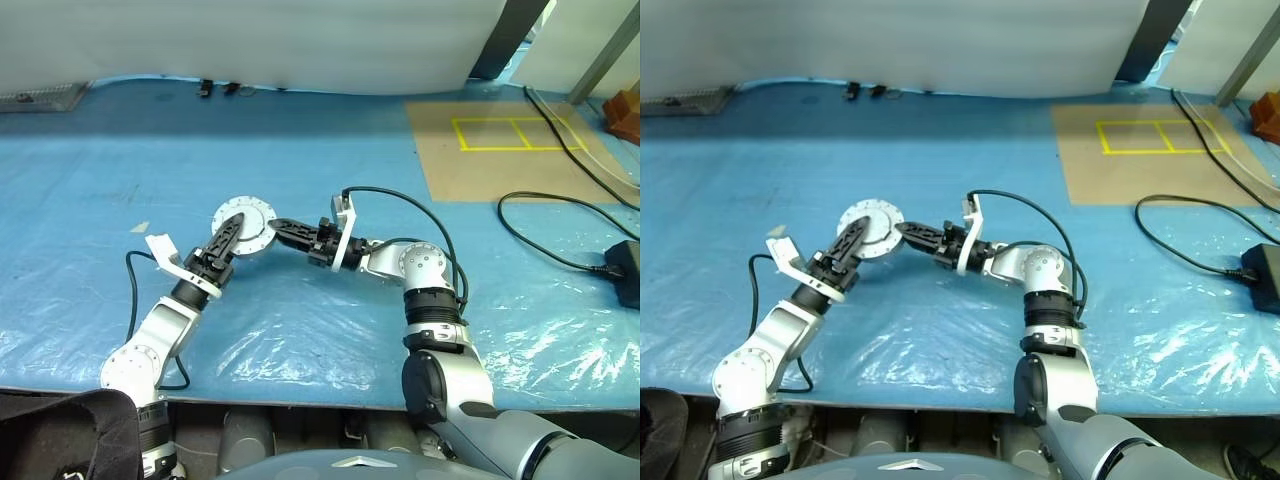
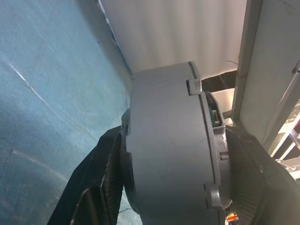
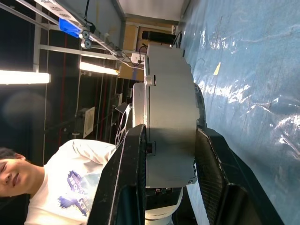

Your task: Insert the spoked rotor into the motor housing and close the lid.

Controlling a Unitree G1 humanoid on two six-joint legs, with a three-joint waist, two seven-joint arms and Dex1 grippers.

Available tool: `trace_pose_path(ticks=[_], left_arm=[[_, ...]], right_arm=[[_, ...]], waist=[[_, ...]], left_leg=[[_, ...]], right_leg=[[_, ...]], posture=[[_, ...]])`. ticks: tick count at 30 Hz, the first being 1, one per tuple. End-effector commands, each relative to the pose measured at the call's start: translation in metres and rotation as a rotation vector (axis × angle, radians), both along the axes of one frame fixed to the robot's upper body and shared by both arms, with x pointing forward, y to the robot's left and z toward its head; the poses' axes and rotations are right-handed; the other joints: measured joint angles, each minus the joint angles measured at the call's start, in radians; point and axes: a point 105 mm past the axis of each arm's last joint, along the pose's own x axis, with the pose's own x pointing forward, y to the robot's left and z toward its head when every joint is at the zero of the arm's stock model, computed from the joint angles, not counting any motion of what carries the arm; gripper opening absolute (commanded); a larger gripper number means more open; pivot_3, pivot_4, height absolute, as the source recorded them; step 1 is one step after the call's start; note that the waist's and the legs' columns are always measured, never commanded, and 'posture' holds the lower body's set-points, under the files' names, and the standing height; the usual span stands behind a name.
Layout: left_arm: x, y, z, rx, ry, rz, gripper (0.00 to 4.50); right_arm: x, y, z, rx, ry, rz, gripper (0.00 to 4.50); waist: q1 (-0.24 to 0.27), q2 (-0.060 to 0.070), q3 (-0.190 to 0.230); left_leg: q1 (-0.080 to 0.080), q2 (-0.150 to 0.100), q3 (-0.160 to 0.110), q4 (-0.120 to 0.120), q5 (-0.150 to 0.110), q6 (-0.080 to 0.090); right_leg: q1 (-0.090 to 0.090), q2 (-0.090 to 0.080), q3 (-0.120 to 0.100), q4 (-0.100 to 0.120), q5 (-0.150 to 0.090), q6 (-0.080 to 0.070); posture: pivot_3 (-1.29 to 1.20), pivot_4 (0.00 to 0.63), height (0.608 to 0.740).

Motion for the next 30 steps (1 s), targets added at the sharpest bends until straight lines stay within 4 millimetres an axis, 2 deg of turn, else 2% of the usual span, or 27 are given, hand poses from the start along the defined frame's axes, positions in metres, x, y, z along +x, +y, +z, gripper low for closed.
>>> trace_pose_path(ticks=[1, 6, 9, 13, 16, 21, 25, 27, 30], left_arm=[[-0.007, -0.024, 0.003, 0.039, -0.013, -0.111, 2.57], [-0.007, -0.022, -0.004, 0.043, 0.015, -0.1, 2.57], [-0.004, -0.018, 0.0, 0.001, 0.0, -0.07, 2.57], [0.0, -0.012, 0.007, -0.05, -0.025, -0.027, 2.57], [0.008, 0.005, 0.013, -0.094, -0.046, 0.076, 2.57], [0.027, 0.056, 0.009, -0.067, -0.035, 0.387, 2.57], [0.04, 0.108, 0.0, -0.02, -0.012, 0.68, 2.57], [0.045, 0.127, -0.002, -0.015, -0.015, 0.775, 2.57], [0.053, 0.145, -0.007, -0.003, 0.0, 0.84, 2.57]], right_arm=[[0.004, 0.006, 0.025, 0.044, -0.106, -0.017, 1.51], [0.011, 0.005, 0.022, 0.022, -0.117, -0.062, 3.18], [0.016, 0.004, 0.02, 0.014, -0.099, -0.092, 4.21], [0.022, 0.002, 0.016, -0.009, -0.097, -0.133, 4.21], [0.031, -0.002, 0.011, -0.035, -0.093, -0.191, 4.21], [0.035, -0.005, 0.011, -0.059, -0.126, -0.223, 4.21], [0.03, 0.001, 0.016, -0.058, -0.164, -0.189, 4.21], [0.027, 0.004, 0.019, -0.054, -0.185, -0.174, 4.21], [0.026, 0.007, 0.022, -0.046, -0.199, -0.165, 4.21]], waist=[[0.0, 0.0, 0.0], [0.001, 0.0, 0.0], [0.0, 0.0, 0.0], [0.0, -0.001, 0.0], [-0.001, -0.001, 0.0], [-0.004, -0.001, 0.0], [-0.004, -0.001, 0.0], [-0.003, -0.003, 0.001], [0.0, -0.006, 0.0]], left_leg=[[0.0, 0.0, 0.0, 0.0, 0.0, 0.0], [-0.001, 0.0, 0.0, 0.001, 0.0, 0.0], [-0.001, 0.0, 0.0, 0.001, 0.0, 0.0], [-0.001, 0.0, -0.001, 0.003, 0.0, 0.0], [-0.002, 0.0, -0.001, 0.004, 0.0, 0.0], [-0.003, 0.0, -0.002, 0.007, 0.0, 0.0], [-0.004, 0.0, -0.003, 0.007, 0.0, 0.0], [-0.004, -0.001, -0.005, 0.008, 0.0, 0.0], [-0.007, 0.0, -0.009, 0.009, 0.0, 0.0]], right_leg=[[0.0, 0.0, 0.0, 0.0, 0.0, 0.0], [0.0, 0.0, 0.0, 0.0, 0.0, 0.0], [0.0, 0.0, 0.0, 0.001, 0.0, 0.0], [0.0, 0.0, 0.0, 0.001, 0.0, 0.0], [0.0, 0.0, 0.0, 0.001, 0.001, 0.0], [0.0, 0.001, -0.001, 0.002, 0.002, 0.0], [0.0, 0.001, -0.001, 0.001, 0.002, 0.001], [0.0, 0.001, -0.002, 0.001, 0.003, 0.001], [0.0, 0.001, -0.004, 0.001, 0.003, 0.001]], posture=[[0.0, 0.15, 0.74], [0.0, 0.15, 0.74], [0.0, 0.15, 0.74], [0.0, 0.15, 0.74], [0.0, 0.15, 0.74], [0.0, 0.15, 0.74], [0.0, 0.15, 0.74], [0.0, 0.15, 0.74], [0.0, 0.15, 0.74]])
